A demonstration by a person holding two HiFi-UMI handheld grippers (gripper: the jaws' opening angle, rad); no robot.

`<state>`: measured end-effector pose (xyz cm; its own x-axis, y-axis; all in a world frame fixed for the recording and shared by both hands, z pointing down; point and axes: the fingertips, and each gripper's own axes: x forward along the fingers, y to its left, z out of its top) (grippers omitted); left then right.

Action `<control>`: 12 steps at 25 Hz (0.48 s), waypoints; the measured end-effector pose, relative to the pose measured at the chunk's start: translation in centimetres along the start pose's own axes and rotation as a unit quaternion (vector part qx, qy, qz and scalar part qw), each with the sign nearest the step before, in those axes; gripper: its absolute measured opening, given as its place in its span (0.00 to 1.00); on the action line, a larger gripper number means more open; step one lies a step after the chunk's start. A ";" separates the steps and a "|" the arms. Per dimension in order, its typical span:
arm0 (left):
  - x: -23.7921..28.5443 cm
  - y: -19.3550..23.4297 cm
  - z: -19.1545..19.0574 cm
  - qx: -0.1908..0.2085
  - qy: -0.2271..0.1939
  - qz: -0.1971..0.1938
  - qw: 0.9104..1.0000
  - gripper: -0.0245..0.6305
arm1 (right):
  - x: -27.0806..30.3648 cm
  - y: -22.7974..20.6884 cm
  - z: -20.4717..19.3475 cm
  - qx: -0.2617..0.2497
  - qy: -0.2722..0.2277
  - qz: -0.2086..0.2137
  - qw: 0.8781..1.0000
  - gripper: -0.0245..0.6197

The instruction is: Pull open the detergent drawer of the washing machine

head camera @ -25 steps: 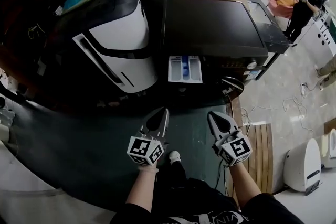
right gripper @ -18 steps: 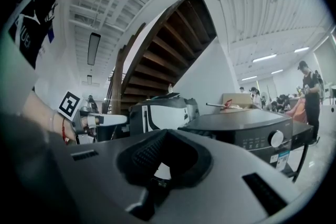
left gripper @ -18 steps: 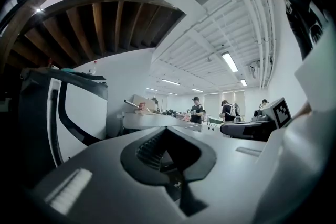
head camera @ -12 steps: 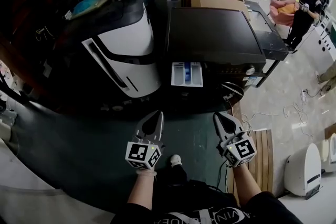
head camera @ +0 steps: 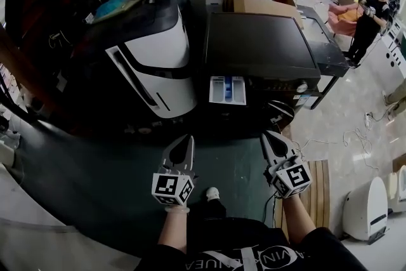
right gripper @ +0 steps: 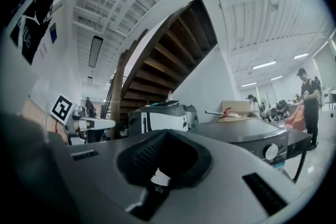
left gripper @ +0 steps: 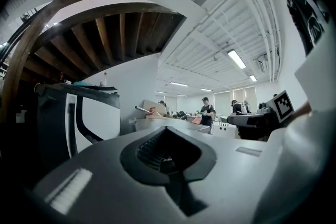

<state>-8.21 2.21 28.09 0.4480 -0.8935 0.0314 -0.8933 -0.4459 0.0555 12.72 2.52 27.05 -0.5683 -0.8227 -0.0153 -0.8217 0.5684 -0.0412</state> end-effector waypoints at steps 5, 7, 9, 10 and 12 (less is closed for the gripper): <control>-1.1 0.2 0.3 0.000 -0.005 0.014 1.000 0.05 | -0.5 0.3 0.3 0.003 -0.002 0.002 1.000 0.05; -1.5 0.4 0.2 -0.001 -0.007 0.022 1.000 0.05 | -0.6 0.3 0.0 0.001 -0.002 0.001 1.000 0.05; -1.8 0.5 0.2 0.002 -0.005 0.025 1.000 0.05 | -0.7 0.4 0.0 0.002 -0.002 0.002 1.000 0.05; -1.9 0.5 0.2 0.003 -0.005 0.026 1.000 0.05 | -0.7 0.5 0.1 0.001 -0.001 0.003 1.000 0.05; -2.1 0.5 0.2 0.003 -0.006 0.030 1.000 0.05 | -0.7 0.7 0.1 0.000 0.001 0.005 1.000 0.05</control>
<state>-9.66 3.85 27.85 0.3925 -0.9194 0.0235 -0.9191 -0.3911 0.0480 12.58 3.49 26.90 -0.5766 -0.8169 -0.0143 -0.8159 0.5767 -0.0413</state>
